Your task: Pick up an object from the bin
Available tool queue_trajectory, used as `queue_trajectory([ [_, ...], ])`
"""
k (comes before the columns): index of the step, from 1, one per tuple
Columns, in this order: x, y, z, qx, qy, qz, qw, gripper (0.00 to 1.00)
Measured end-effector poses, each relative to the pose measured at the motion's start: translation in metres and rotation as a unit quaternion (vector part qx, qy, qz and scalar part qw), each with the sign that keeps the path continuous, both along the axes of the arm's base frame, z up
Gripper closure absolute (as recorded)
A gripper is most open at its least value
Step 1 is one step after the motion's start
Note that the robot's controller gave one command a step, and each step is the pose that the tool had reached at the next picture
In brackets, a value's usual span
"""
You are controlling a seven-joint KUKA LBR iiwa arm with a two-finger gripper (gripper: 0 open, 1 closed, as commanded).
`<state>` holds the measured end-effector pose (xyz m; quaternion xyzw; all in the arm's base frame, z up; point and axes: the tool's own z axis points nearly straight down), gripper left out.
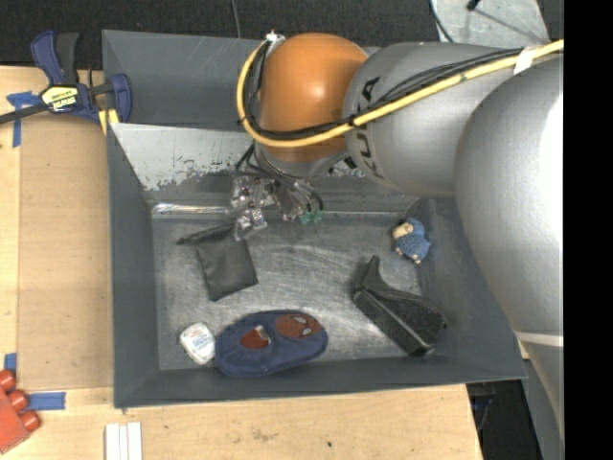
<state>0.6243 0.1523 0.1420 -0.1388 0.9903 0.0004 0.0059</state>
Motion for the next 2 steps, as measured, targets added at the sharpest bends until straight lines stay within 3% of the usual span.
queue_trajectory([
  [2,0.003,0.001,0.019,0.0,0.002,0.0,1.0,1.0],
])
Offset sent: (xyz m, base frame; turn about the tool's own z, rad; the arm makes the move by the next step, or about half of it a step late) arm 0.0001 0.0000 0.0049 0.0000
